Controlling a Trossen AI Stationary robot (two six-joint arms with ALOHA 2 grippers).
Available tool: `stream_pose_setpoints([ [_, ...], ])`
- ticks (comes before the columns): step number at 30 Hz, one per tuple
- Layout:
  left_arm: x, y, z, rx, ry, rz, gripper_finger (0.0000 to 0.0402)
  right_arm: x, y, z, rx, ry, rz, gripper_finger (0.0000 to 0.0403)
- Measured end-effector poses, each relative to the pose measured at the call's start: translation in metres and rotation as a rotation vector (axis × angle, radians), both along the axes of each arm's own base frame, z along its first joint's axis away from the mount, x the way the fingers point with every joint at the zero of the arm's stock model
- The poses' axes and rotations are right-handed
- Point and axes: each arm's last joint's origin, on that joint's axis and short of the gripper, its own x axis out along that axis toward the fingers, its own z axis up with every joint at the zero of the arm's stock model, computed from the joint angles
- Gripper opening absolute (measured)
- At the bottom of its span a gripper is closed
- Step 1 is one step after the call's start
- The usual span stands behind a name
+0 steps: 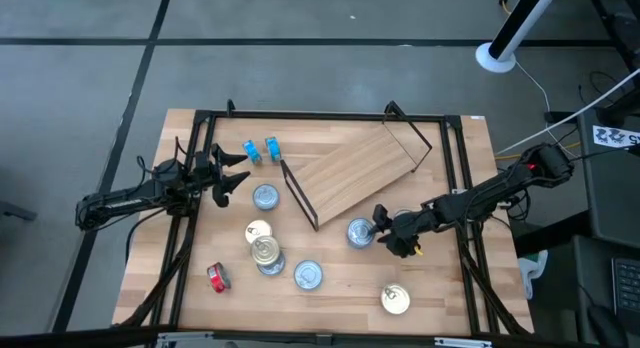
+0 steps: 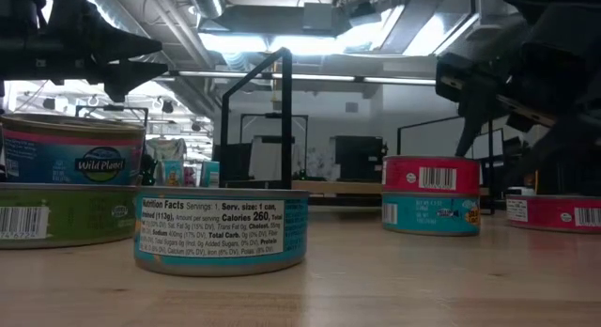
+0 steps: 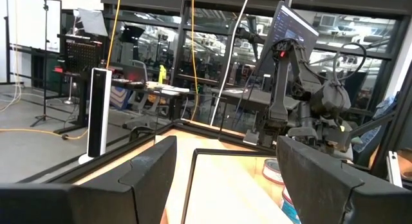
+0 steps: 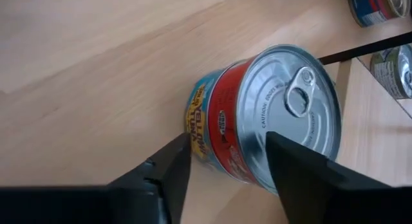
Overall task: Stack canned seafood by type on shelf
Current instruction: Put the middle red tuna can on the shelf
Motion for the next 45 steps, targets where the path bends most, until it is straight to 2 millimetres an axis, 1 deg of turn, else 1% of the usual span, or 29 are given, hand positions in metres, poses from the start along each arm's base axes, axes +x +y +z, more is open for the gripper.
stream_pose_setpoints([
  [8,0.0000,0.0000,0.0000,0.000,0.000,0.000,0.0263,-0.0001,-0.0002,0.0001,-0.004,-0.001,-0.003,0.0122],
  [18,0.0000,0.0000,0.0000,0.000,0.000,0.000,0.0263,0.0000,-0.0001,0.0006,-0.002,-0.003,-0.004,0.0049],
  [24,0.0000,0.0000,0.0000,0.000,0.000,0.000,0.0263,0.0004,0.0002,0.0013,0.029,-0.002,-0.026,0.0008],
  [45,0.0000,0.0000,0.0001,0.000,-0.001,0.000,0.0263,0.0020,0.0007,0.0018,0.073,-0.019,-0.065,0.0001],
])
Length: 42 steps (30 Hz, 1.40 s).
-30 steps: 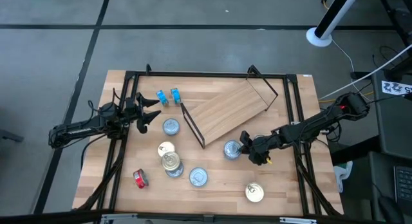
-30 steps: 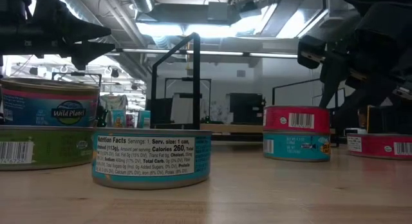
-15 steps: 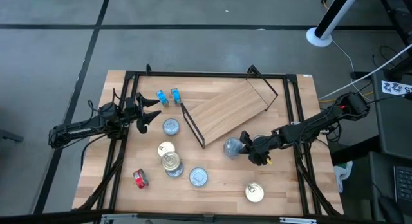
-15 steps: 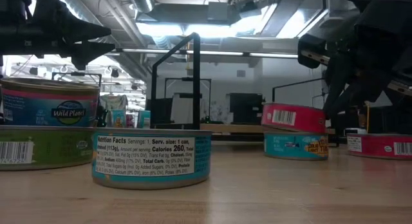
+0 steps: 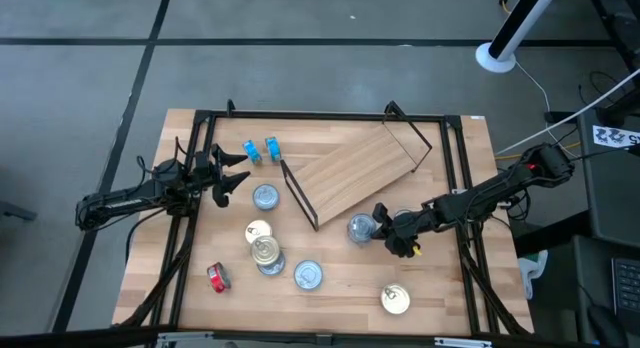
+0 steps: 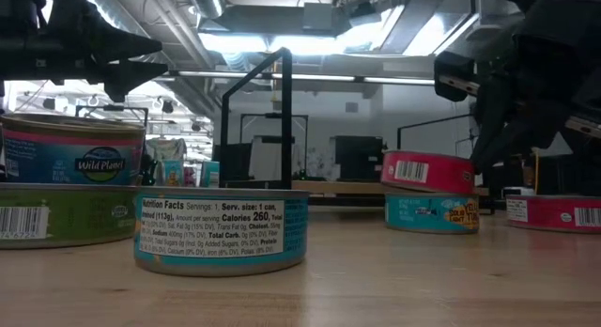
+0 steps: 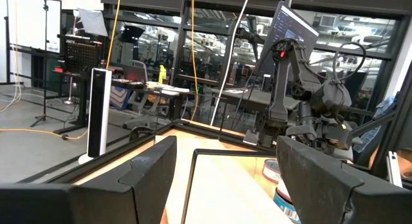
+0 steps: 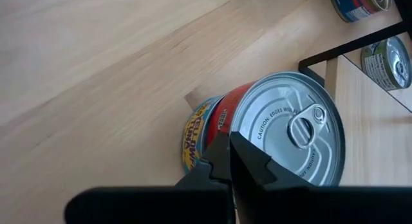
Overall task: Stack canned seafood by type on shelf
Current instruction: Put the middle red tuna can on the shelf
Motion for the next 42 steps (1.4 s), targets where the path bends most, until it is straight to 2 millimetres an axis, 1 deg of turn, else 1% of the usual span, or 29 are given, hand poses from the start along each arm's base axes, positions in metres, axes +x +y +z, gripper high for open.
stream_pose_setpoints([
  [14,0.000,0.000,0.000,0.000,0.000,0.002,0.0263,0.003,-0.001,0.002,-0.040,-0.061,-0.061,0.0000],
  [21,0.000,0.000,0.000,0.000,-0.001,0.005,0.0263,0.008,0.000,0.009,-0.023,-0.144,-0.078,0.0000],
  [24,0.000,0.000,0.000,-0.001,0.000,0.005,0.0263,0.010,-0.003,0.010,-0.025,-0.160,-0.099,0.0000],
  [30,0.000,0.000,0.000,0.000,0.000,0.005,0.0263,0.015,-0.019,0.011,-0.032,-0.165,-0.168,0.0000],
  [42,0.000,0.000,0.000,0.000,0.000,0.005,0.0263,0.023,-0.058,0.012,-0.040,-0.180,-0.335,0.0000],
])
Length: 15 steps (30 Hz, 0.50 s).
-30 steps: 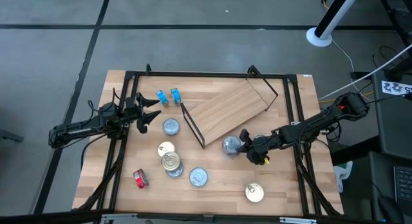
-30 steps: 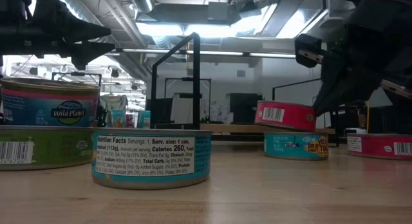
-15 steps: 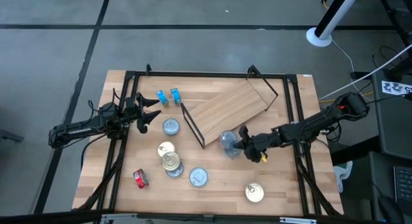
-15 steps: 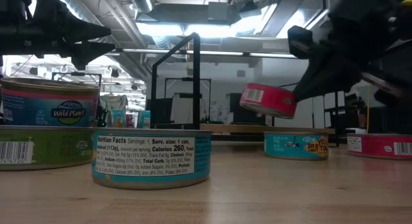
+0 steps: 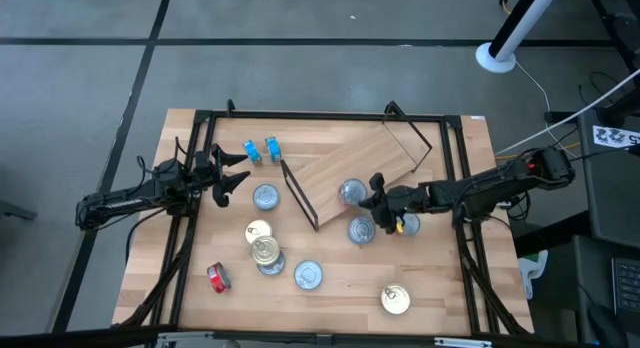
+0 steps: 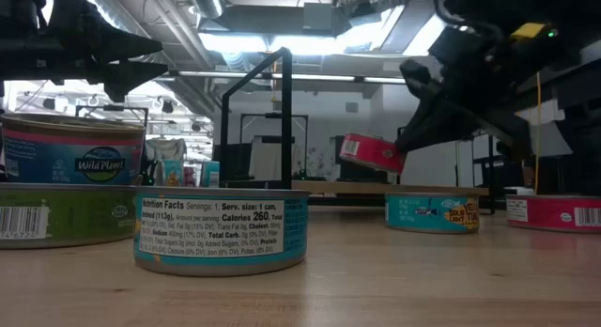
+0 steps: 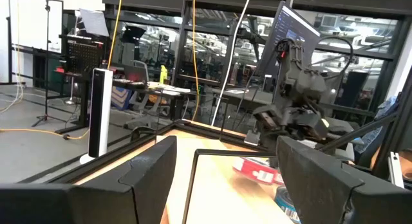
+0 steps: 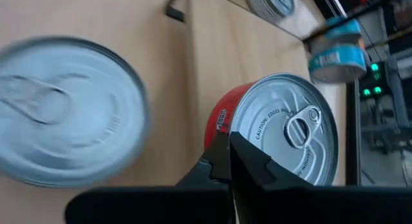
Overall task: Stack canned seafood by type on shelf
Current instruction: Put the middle red tuna can on the shelf
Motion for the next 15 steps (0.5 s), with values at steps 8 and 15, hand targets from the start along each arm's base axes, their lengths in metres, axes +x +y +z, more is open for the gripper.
stream_pose_setpoints([
  [8,0.000,0.000,0.000,0.000,0.000,0.000,0.0263,0.001,-0.030,0.000,0.040,-0.010,-0.153,0.0000],
  [15,0.000,0.000,0.000,0.000,0.000,0.000,0.0263,-0.001,-0.054,0.000,0.063,-0.014,-0.268,0.0000],
])
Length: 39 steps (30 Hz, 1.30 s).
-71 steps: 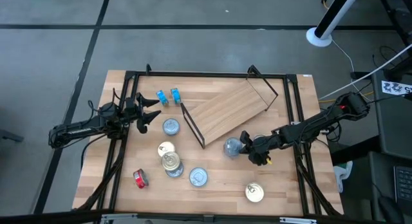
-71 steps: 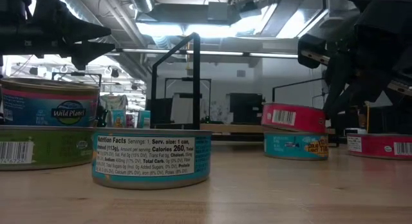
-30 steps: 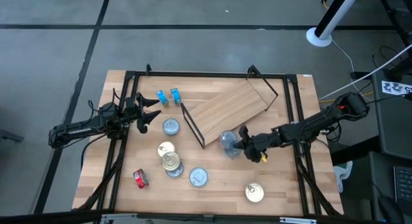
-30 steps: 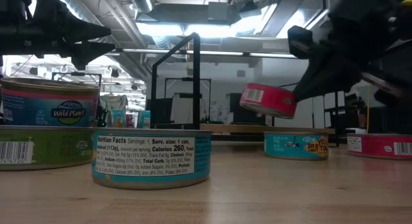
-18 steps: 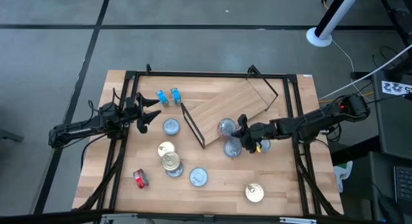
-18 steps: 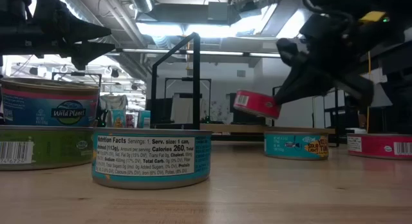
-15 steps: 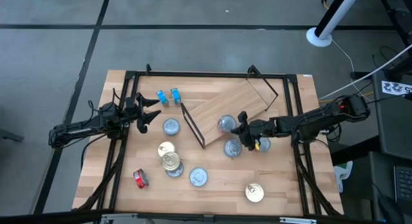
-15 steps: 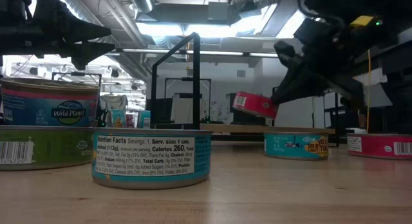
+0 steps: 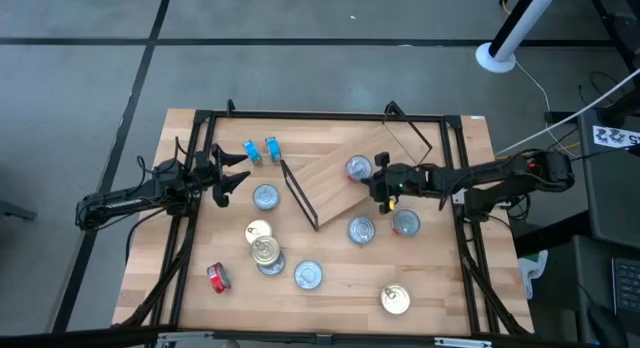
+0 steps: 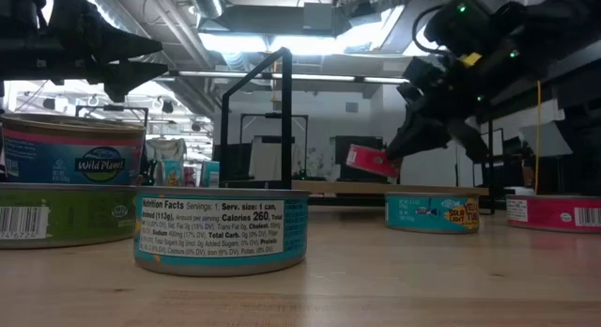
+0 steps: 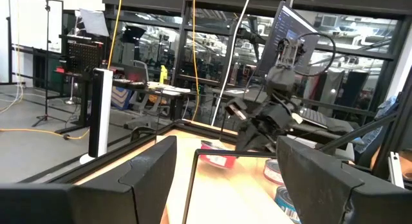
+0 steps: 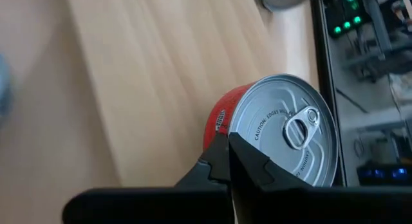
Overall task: Stack canned seafood by type on shelf
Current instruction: Put the middle red tuna can on the shelf
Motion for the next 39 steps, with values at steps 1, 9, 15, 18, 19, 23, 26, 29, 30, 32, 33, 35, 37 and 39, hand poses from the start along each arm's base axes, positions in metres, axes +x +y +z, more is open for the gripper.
stream_pose_setpoints([
  [1,0.000,0.000,0.000,0.000,0.000,0.000,0.0263,0.000,-0.003,0.000,0.002,-0.001,-0.015,0.0000],
  [9,0.000,0.000,0.000,0.000,0.000,0.000,0.0263,-0.006,-0.029,0.000,0.034,-0.008,-0.148,0.0000],
  [15,0.000,0.000,0.000,0.000,0.001,0.000,0.0263,-0.013,-0.045,-0.004,0.051,0.026,-0.229,0.0000],
  [18,0.000,0.000,0.000,0.000,0.000,0.000,0.0263,-0.016,-0.051,-0.004,0.053,0.035,-0.259,0.0000],
  [19,0.000,0.000,0.000,0.000,0.001,0.000,0.0263,-0.017,-0.054,-0.004,0.054,0.037,-0.269,0.0000],
  [23,0.000,0.000,0.000,0.000,0.001,0.000,0.0263,-0.021,-0.062,-0.004,0.055,0.040,-0.306,0.0000],
  [26,0.000,0.000,0.000,0.000,0.001,0.000,0.0263,-0.023,-0.067,-0.005,0.056,0.042,-0.329,0.0000],
  [29,0.000,0.000,0.000,0.000,0.001,0.000,0.0263,-0.025,-0.070,-0.005,0.057,0.042,-0.342,0.0000],
  [30,0.000,0.000,0.000,0.000,0.001,0.000,0.0263,-0.025,-0.070,-0.005,0.057,0.043,-0.342,0.0000],
  [32,0.000,0.000,0.000,0.000,0.001,0.000,0.0263,-0.025,-0.069,-0.005,0.055,0.044,-0.340,0.0000],
  [33,0.000,0.000,0.000,0.000,0.001,0.000,0.0263,-0.025,-0.069,-0.005,0.054,0.045,-0.337,0.0000],
  [35,0.000,0.000,0.000,0.000,0.001,0.000,0.0263,-0.025,-0.069,-0.005,0.051,0.046,-0.335,0.0001],
  [37,0.000,0.000,0.000,0.000,0.001,0.000,0.0263,-0.025,-0.069,-0.005,0.051,0.047,-0.335,0.0005],
  [39,0.000,0.000,0.000,0.000,0.001,0.000,0.0263,-0.025,-0.069,-0.005,0.045,0.048,-0.343,0.0010],
])
